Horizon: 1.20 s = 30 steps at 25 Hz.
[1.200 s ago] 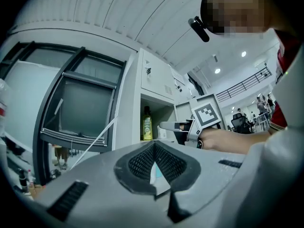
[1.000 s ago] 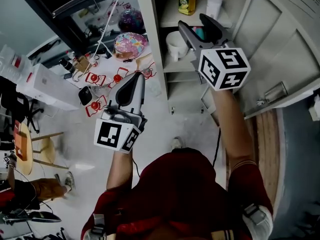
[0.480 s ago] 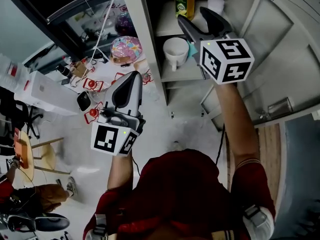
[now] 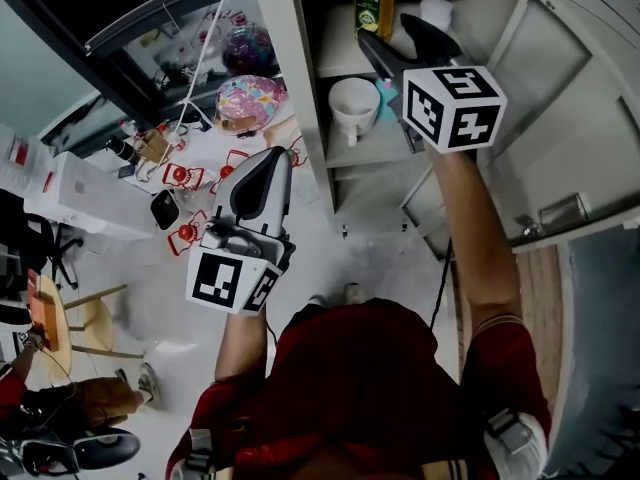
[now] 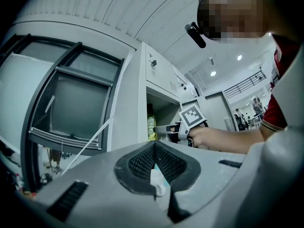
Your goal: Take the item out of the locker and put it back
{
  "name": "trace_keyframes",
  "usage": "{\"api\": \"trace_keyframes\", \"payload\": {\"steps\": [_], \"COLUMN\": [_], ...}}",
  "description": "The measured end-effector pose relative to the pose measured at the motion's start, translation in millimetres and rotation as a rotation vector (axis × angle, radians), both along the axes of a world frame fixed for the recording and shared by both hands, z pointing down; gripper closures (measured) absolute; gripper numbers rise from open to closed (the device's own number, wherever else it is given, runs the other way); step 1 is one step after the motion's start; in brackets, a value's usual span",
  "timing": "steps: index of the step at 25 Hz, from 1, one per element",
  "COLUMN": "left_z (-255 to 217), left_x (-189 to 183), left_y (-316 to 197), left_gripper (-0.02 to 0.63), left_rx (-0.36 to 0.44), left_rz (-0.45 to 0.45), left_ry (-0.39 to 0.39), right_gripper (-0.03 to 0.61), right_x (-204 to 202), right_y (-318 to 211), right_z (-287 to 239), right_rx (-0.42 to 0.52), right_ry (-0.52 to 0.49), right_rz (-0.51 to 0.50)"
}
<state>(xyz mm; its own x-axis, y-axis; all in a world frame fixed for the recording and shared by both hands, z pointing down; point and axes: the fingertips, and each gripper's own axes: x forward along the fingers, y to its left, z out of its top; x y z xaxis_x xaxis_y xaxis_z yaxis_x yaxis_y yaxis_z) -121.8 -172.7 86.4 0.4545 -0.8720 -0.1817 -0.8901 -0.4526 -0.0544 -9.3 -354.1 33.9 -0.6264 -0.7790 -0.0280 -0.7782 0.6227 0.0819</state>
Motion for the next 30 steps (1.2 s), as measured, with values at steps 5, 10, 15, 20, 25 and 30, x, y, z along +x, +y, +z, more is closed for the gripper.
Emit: {"api": "trace_keyframes", "payload": {"steps": [5,10,15,20,25,30], "left_z": [-2,-3,-5,-6,-5,-1], "left_x": [-10,-15,-21,-30,-41,-50], "left_y": [2,2,5,8,8,7], "left_gripper": [0.607,0.607,0.607,0.607,0.607,0.607], "left_rx": [0.003,0.012,0.022,0.03,0.031,0.028], "left_rz": [0.024,0.054,0.071,0.07,0.065,0.066], "left_ry": [0.004,0.013,0.019,0.024,0.035,0.048], "right_gripper": [0.318,0.313,0.31,0.308,0.308,0.308], "right_x": [-2,-1,-3,-7,-8,-11], "right_y": [-8,-17,-22,-27,-29,-35], "right_z": [2,4,7,9,7,1], "right_rx": [-0.042,-0.08,-0.124,-0.145,-0.135,-0.132], "right_ry": [0.013,0.043,0.066,0.122,0.182,0.207], "right_rz": [0.016,0.026,0.005,0.013,0.049,0.059]}}
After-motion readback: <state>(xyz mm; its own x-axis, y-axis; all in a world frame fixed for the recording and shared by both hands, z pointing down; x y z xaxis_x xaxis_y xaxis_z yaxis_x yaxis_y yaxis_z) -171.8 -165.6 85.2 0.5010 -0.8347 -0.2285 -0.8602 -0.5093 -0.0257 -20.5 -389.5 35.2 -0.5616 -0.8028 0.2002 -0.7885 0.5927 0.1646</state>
